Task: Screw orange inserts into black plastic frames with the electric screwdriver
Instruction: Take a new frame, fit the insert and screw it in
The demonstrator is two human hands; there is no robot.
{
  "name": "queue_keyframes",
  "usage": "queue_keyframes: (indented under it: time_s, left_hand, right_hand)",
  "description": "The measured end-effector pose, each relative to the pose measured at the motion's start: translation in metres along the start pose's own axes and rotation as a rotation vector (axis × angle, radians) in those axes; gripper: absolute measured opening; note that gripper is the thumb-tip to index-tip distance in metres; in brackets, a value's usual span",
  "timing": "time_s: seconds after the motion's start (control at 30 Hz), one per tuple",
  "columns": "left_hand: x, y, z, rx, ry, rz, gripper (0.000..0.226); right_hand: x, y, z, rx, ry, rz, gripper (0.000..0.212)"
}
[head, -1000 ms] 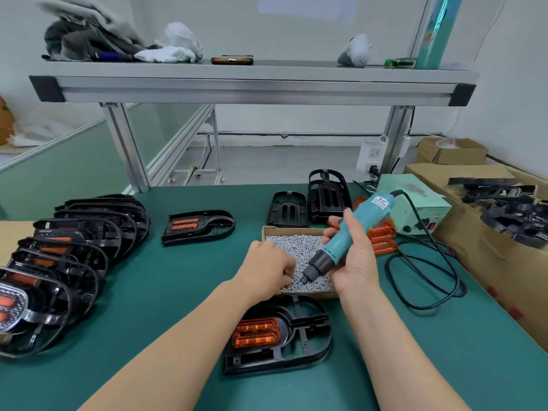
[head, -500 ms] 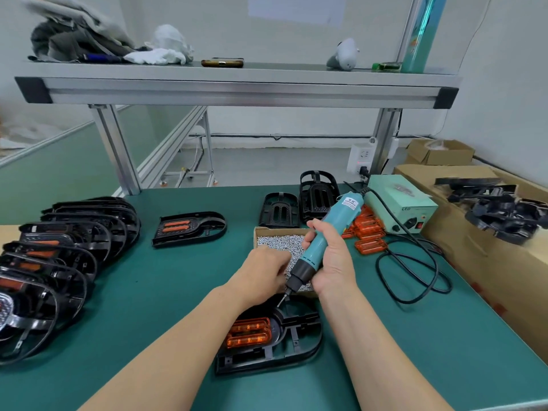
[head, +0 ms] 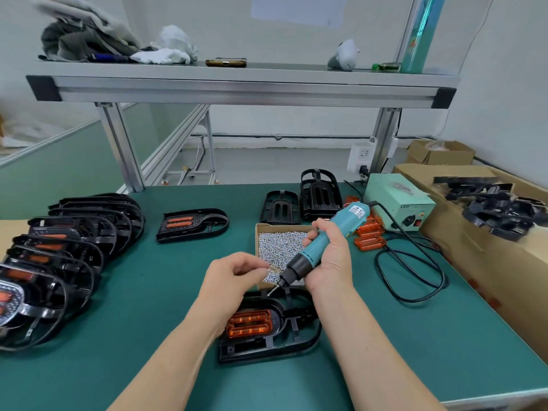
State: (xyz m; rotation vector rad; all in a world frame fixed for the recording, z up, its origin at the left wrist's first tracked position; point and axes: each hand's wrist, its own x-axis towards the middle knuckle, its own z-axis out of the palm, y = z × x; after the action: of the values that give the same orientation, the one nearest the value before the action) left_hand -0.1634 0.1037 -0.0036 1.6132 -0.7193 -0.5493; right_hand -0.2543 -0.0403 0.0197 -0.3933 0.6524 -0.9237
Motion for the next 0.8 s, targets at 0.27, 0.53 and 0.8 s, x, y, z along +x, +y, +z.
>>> queue_keyframes:
  time_s: [0.27,0.53,0.8]
  left_hand:
    - [-0.047,-0.005,0.000,-0.455,-0.007,-0.217,0.013]
    - [-0.064,-0.006,-0.002,-0.530,0.071,-0.236,0.012]
    - [-0.072,-0.006,0.002,-0.399,0.186,-0.158,0.024]
  right_hand:
    - [-0.008,0.014,0.005,0.079,0.079,0.021,0.014]
    - [-0.019,0.015,0.006,0.044,0.095,0.025,0.016]
    - [-0.024,0.022,0.007,0.000,0.103,-0.002,0.018]
